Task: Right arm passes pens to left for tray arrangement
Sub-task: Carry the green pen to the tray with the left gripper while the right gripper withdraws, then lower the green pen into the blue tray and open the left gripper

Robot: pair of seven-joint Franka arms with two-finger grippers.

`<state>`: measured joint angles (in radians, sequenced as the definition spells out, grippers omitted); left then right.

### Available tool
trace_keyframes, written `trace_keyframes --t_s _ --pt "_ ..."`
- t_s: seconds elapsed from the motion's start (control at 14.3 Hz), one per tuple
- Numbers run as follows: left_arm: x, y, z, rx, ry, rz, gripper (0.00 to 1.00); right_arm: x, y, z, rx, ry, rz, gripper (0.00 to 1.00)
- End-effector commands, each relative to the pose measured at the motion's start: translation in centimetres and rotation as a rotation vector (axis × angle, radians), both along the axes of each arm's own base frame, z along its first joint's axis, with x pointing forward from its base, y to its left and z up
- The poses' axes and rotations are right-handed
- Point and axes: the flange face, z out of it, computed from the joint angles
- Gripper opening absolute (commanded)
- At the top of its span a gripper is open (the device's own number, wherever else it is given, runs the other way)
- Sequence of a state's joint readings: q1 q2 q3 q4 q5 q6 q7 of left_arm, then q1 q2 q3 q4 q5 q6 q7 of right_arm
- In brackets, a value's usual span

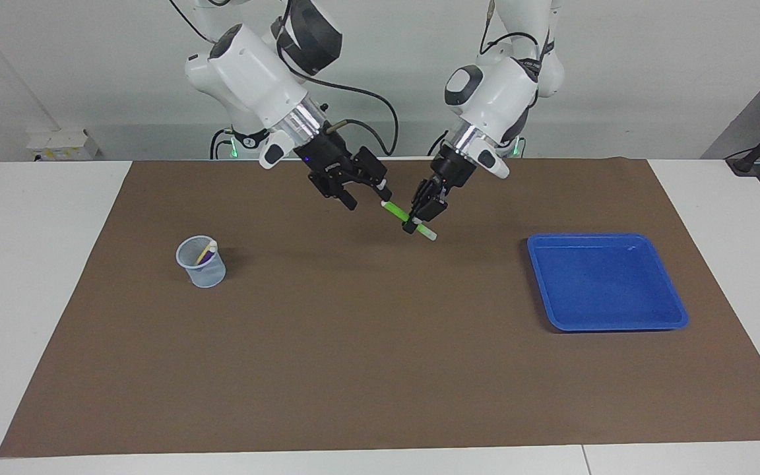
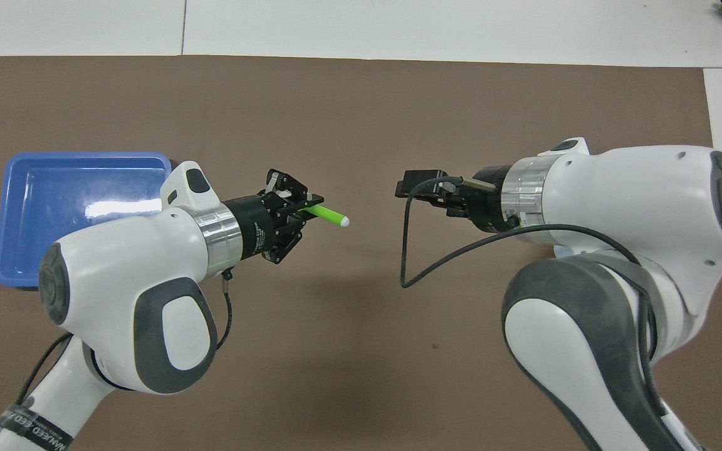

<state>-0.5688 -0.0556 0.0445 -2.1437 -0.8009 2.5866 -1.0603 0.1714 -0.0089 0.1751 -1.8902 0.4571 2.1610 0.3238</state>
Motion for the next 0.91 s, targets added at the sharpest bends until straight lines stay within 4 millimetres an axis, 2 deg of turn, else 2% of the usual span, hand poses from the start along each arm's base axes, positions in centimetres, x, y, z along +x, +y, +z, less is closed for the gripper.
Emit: trace_keyframes --t_s 0.0,0.14,0.28,0.49,0.63,0.77,0.84 --pt "0.2 3.3 0.5 0.079 -0.037 -0.206 0.0 -1.4 -3.2 -0.2 -0.225 -0.007 0.206 1.0" --pt "0.5 5.6 0.3 0.221 -0.049 -0.364 0.0 -1.5 -6.3 -0.7 -0.366 -0.003 0.354 1.0" --pt "0.7 7.4 -0.1 0.317 -0.06 -0.493 0.0 -0.8 -9.6 -0.8 -0.448 -0.015 0.424 1.0" --pt "1.0 11.3 -0.5 0.458 -0.099 -0.707 0.0 -0.3 -13.5 -1.2 -0.52 -0.017 0.485 1.0" --pt "1.3 15.0 -0.8 0.5 -0.13 -0.838 0.0 -0.6 -15.6 -2.1 -0.544 0.004 0.498 1.0" --pt "1.5 19.1 -1.2 0.567 -0.136 -0.968 0.0 -1.0 -16.6 -3.8 -0.544 0.037 0.49 1.0" --pt "1.6 20.4 -1.5 0.59 -0.144 -1.019 0.0 -1.0 -17.9 -4.8 -0.545 0.053 0.471 1.0"
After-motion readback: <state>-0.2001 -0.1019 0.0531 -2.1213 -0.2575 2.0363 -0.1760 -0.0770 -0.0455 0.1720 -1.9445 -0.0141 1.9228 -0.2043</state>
